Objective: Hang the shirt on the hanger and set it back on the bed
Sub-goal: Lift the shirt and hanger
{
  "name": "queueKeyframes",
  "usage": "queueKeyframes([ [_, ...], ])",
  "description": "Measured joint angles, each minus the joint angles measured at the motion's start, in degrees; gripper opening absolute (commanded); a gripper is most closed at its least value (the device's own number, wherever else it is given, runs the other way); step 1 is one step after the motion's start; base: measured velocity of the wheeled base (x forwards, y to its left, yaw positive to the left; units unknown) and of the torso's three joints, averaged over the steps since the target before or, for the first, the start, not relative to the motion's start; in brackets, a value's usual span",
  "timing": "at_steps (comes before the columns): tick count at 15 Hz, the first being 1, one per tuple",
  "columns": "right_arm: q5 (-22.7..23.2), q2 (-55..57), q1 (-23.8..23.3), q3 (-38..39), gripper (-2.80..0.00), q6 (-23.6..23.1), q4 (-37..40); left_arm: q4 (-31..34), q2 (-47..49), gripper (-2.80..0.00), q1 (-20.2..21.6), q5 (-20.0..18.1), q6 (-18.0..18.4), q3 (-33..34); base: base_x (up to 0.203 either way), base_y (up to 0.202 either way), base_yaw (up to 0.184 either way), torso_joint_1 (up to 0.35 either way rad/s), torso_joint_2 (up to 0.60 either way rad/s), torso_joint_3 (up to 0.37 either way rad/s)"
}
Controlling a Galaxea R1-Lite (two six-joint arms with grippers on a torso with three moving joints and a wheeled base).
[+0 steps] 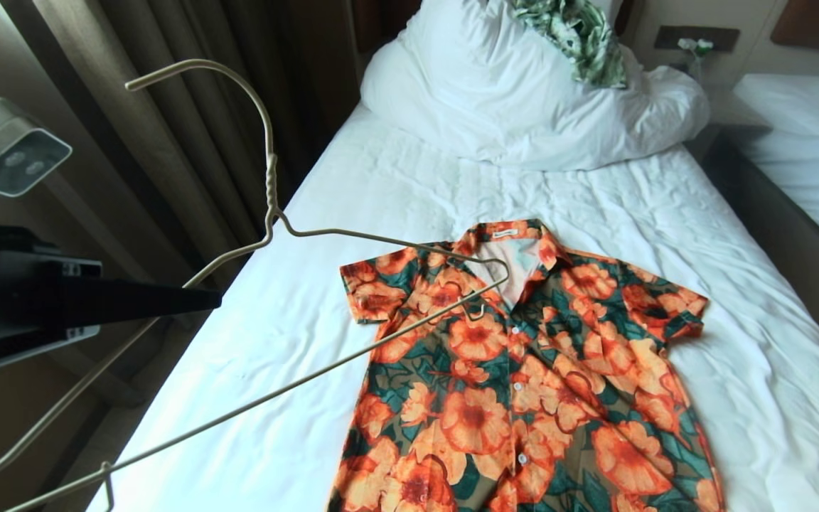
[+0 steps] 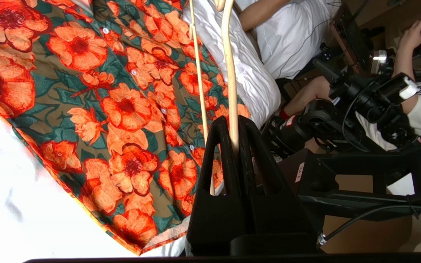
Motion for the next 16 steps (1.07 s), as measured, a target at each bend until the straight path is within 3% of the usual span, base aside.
queueKeyframes([
  [5,-3.9,16.1,-0.1,-11.3,-2.8,3.0,-1.4,-1.1,-0.7,-2.8,-0.6,0.0,-1.3,0.0,0.0,0.0,0.0,0.0,0.0,0.0],
  [12,-3.3,46.2,-0.1,-29.6,-2.8,20.4,-2.4,-1.1,-2.4,-2.8,-1.9,0.0,-3.3,-1.1,0.0,0.0,0.0,0.0,0.0,0.0],
  [16,-1.7,60.0,-0.1,-36.4,-2.8,24.7,-2.6,-1.1,-2.5,-2.8,-2.1,0.0,-3.5,-1.4,0.0,0.0,0.0,0.0,0.0,0.0],
])
